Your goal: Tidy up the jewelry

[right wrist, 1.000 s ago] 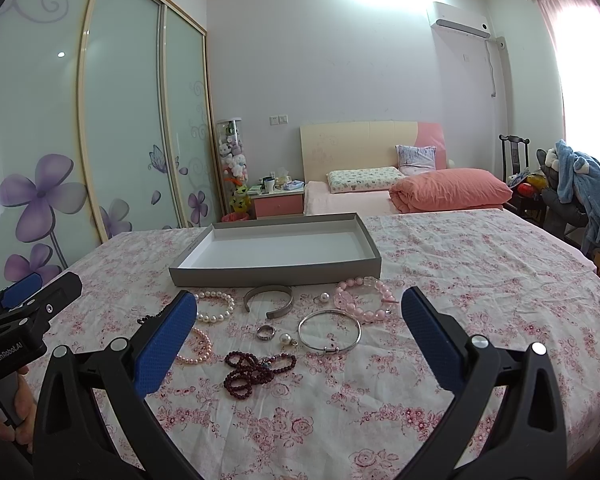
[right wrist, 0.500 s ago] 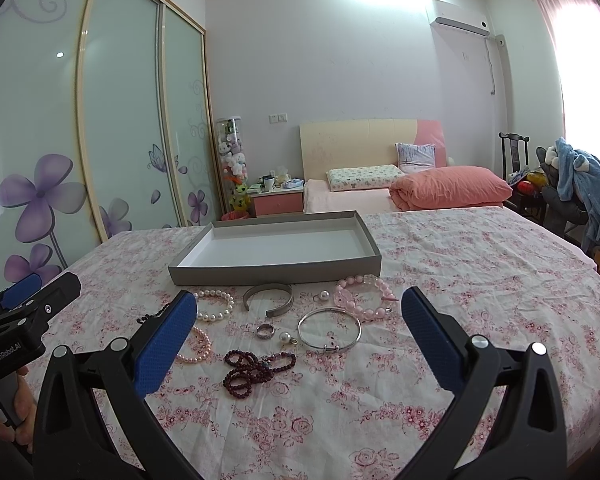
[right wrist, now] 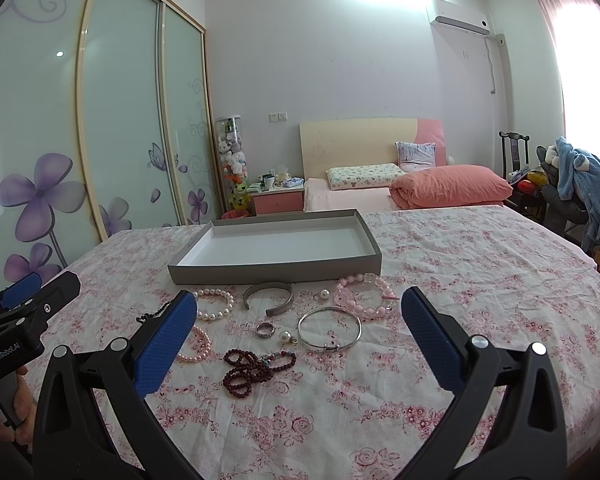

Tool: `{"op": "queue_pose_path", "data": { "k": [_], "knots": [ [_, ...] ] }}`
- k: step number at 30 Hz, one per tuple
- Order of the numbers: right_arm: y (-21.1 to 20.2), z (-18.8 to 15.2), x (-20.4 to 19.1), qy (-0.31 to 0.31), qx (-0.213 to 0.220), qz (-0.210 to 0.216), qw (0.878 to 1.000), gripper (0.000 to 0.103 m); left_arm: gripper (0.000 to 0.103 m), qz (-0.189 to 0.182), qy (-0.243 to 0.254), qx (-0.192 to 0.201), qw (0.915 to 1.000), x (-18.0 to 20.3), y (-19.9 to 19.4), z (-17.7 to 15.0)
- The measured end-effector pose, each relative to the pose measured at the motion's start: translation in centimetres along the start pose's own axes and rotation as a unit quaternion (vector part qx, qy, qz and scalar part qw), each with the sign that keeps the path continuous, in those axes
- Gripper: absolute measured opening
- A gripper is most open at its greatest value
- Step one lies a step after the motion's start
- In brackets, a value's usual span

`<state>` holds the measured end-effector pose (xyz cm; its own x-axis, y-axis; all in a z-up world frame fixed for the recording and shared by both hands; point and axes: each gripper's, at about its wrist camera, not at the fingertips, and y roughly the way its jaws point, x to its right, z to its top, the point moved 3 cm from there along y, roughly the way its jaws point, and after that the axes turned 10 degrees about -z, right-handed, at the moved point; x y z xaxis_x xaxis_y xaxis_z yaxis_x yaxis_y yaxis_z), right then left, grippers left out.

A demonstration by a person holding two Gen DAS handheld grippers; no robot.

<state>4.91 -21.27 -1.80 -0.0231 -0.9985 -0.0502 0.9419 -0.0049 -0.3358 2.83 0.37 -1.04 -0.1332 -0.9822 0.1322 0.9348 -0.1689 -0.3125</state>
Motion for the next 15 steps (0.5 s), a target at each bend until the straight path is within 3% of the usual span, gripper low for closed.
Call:
{"op": "queue_pose_path", "data": {
  "k": [15],
  "knots": [
    [-0.05, 0.17, -0.07, 0.000, -0.001, 0.000, 1.000, 0.101, 0.099, -0.001, -0.001, 0.000, 1.0000, -0.01, 0.02, 0.01]
  ]
}}
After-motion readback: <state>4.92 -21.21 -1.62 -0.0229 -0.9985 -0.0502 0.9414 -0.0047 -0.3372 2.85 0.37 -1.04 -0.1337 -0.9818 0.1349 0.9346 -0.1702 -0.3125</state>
